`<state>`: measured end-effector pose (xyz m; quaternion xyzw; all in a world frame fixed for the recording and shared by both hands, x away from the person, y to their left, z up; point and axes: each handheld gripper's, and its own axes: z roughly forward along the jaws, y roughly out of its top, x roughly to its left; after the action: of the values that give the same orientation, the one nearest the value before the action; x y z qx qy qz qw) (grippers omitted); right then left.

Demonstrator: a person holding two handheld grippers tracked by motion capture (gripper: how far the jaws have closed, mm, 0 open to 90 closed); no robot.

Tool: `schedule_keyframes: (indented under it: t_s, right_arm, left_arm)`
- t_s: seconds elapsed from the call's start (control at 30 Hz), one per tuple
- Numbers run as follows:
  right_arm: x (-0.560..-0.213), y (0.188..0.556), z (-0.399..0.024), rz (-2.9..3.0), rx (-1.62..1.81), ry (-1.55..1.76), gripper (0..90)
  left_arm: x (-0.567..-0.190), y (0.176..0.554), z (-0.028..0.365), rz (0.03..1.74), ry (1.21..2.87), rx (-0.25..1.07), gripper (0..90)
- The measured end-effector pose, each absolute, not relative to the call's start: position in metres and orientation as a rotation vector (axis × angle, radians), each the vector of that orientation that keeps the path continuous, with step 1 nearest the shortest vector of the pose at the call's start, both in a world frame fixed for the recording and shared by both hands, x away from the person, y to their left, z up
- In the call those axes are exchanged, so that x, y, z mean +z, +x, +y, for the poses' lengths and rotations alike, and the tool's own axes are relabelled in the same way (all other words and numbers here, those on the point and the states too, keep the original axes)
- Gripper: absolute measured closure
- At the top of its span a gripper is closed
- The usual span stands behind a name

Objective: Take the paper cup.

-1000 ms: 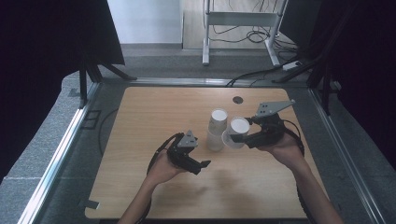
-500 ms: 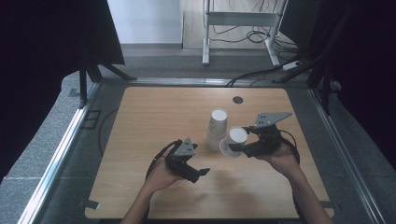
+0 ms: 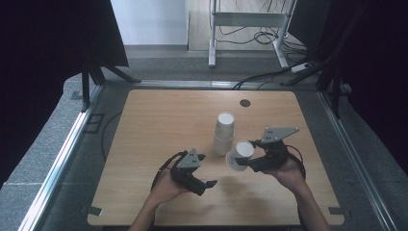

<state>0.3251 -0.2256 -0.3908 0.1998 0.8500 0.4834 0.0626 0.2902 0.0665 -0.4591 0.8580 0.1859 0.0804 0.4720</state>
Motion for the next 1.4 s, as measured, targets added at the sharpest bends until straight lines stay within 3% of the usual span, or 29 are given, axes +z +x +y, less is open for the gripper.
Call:
schedule_keyframes:
  t_s: [0.67, 1.4]
  right_arm:
    - [-0.421, 0.320, -0.216, 2.596, 1.543, 0.617, 32.1]
    - [-0.432, 0.310, -0.195, 2.663, 1.609, 0.515, 32.2]
  left_arm:
    - [-0.467, 0.285, 0.057, 0.425, 2.095, 0.184, 7.2]
    - [-0.481, 0.286, 0.047, 0.397, 2.097, 0.125, 13.3]
